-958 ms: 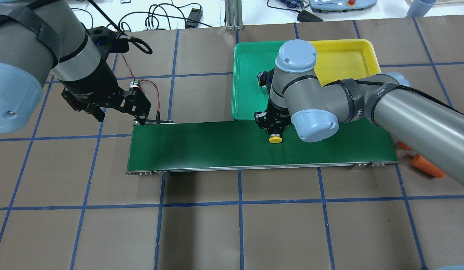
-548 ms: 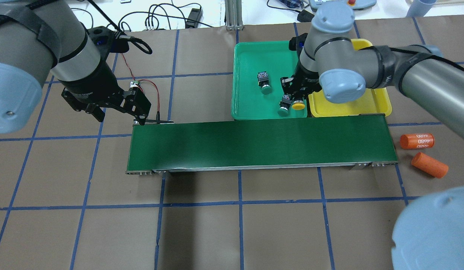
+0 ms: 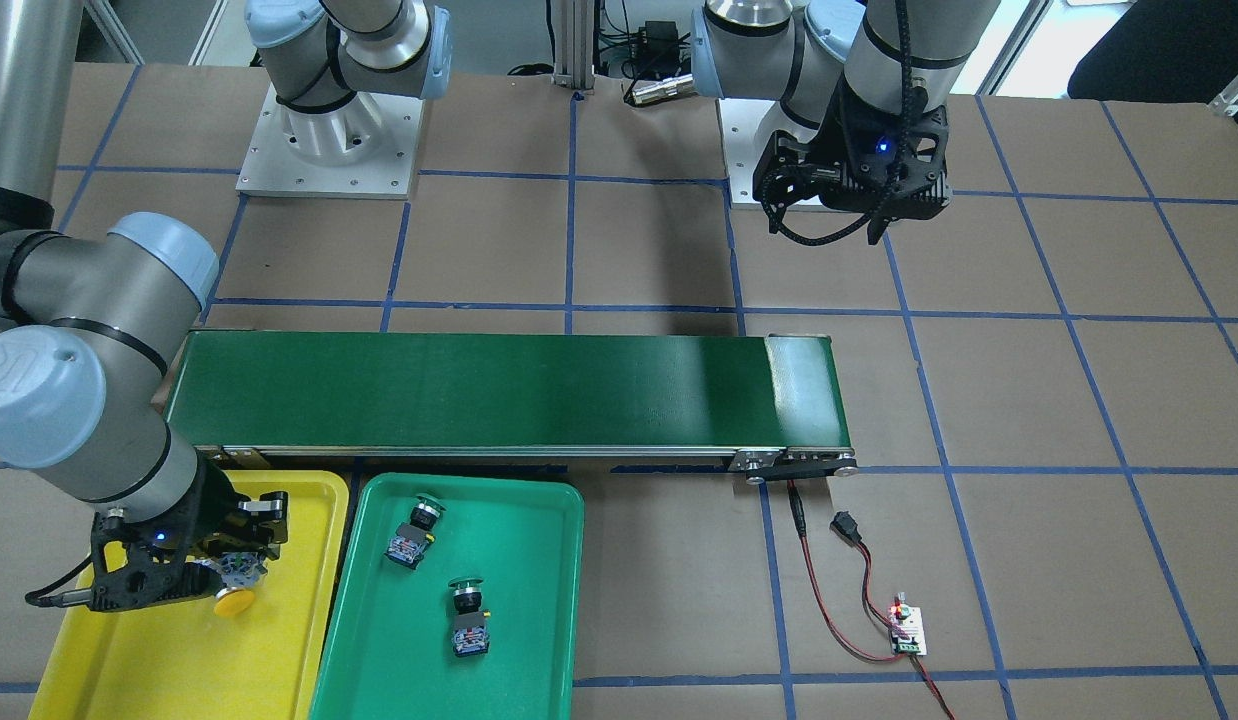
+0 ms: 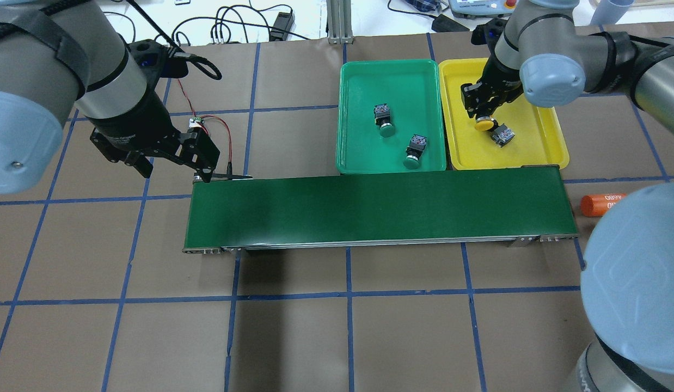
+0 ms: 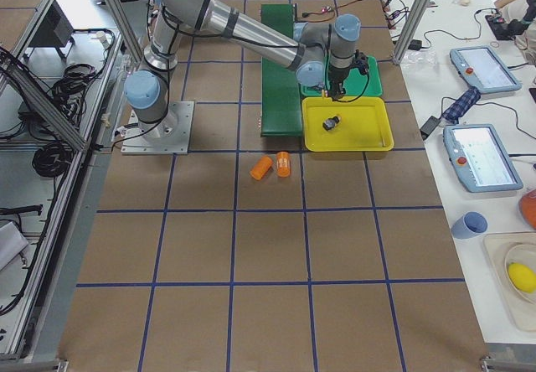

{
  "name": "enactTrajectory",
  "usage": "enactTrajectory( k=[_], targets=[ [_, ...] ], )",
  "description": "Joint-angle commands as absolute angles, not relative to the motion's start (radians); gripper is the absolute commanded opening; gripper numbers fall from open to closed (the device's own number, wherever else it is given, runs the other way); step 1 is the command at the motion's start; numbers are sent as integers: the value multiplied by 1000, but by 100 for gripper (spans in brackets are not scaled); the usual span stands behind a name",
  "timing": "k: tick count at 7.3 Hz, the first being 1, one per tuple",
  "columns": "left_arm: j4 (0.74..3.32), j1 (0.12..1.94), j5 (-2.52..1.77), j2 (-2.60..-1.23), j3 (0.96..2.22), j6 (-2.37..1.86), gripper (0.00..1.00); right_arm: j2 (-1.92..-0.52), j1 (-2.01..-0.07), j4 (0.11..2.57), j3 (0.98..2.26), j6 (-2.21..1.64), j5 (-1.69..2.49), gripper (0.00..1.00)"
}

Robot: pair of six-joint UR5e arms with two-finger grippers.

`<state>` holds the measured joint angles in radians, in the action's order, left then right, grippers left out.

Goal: Sort buttons by color to trays

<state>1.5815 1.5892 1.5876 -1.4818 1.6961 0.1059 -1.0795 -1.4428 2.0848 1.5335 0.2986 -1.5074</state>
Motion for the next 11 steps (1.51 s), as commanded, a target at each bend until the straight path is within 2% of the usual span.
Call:
enactTrajectory(
  k=[1, 6, 7, 8, 11],
  targets=[
    [1582, 1589, 1588, -1482, 1698, 106, 100, -1089, -1430, 2063, 1531, 316, -1505, 100],
    [1582, 1589, 1586, -1482, 1697, 106, 100, -1434, -1508, 1674, 1522, 200, -1509, 100],
    [1582, 1589, 1588, -1482, 1697, 106, 100, -1492, -1578, 1614, 1522, 158, -1509, 94],
    [1582, 1589, 1588, -1482, 1697, 106, 100, -1529, -1635, 1594, 1525, 117, -1514, 100],
    [1578, 1583, 1588, -1482, 1692, 107, 100, -1565, -1644, 1580, 1558, 129, -1522, 100]
  ],
)
